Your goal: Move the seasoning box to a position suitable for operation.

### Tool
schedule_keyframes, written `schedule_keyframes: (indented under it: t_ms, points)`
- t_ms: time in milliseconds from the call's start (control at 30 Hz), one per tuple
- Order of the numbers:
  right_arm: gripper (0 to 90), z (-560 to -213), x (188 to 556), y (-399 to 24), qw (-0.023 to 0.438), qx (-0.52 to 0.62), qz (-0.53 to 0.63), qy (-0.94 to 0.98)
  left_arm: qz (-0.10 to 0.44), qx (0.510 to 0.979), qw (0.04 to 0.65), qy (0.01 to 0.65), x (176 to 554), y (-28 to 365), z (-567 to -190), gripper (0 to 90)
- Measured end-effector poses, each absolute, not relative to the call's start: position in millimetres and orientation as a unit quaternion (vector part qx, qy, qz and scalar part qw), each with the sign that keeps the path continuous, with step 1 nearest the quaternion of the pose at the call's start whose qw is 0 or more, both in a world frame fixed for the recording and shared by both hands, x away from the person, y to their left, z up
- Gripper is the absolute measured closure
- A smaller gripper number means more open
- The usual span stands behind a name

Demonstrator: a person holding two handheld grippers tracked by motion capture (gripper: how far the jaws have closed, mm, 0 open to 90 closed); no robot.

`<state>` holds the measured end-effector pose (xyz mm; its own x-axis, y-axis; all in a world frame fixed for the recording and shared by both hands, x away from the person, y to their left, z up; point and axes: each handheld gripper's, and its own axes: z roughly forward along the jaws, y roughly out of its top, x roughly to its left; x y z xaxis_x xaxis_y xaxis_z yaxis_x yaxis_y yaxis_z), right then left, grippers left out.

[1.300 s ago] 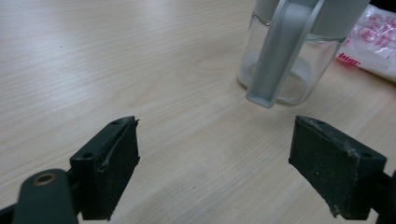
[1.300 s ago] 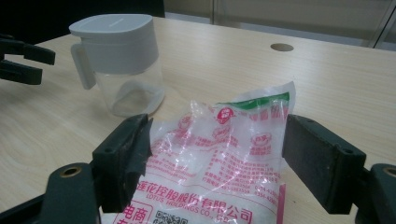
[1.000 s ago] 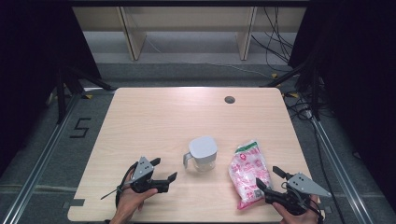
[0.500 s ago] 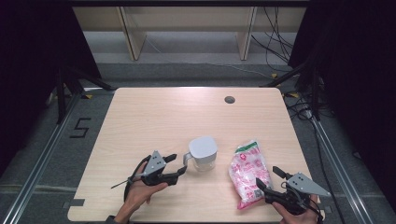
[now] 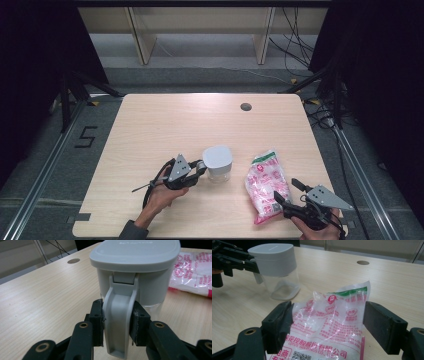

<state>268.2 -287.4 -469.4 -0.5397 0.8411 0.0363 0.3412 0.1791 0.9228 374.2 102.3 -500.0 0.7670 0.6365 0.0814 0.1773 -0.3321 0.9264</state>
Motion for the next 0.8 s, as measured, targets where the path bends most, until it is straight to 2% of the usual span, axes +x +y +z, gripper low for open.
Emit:
schedule_keyframes:
  t_ms: [233, 367, 400, 467, 533, 600, 800]
  points:
    - [24.7, -470.6, 269.9, -287.4, 0.247, 0.412, 0.500, 0.721, 0.224, 0.790, 0.511, 0.254, 381.4, 106.8, -498.9, 67.9]
    - [24.7, -470.4, 269.4, -287.7, 0.250, 0.411, 0.494, 0.725, 0.203, 0.782, 0.525, 0.266, 384.4, 108.7, -501.1, 67.2]
    - [24.7, -469.8, 266.5, -285.5, 0.237, 0.431, 0.493, 0.718, 0.207, 0.782, 0.526, 0.263, 384.9, 108.9, -501.7, 67.3]
    - [24.7, -470.7, 270.5, -289.2, 0.261, 0.403, 0.491, 0.727, 0.222, 0.784, 0.517, 0.262, 385.7, 108.9, -501.5, 68.0]
    - [24.8, -470.3, 269.8, -288.4, 0.258, 0.410, 0.494, 0.722, 0.234, 0.786, 0.513, 0.254, 387.3, 110.2, -501.1, 68.4]
    - [24.8, -470.8, 269.9, -287.2, 0.244, 0.412, 0.500, 0.721, 0.231, 0.782, 0.516, 0.262, 387.2, 112.2, -502.4, 68.7]
    - [24.8, -469.3, 269.3, -288.4, 0.246, 0.408, 0.490, 0.730, 0.234, 0.779, 0.515, 0.273, 387.4, 117.0, -503.6, 69.2]
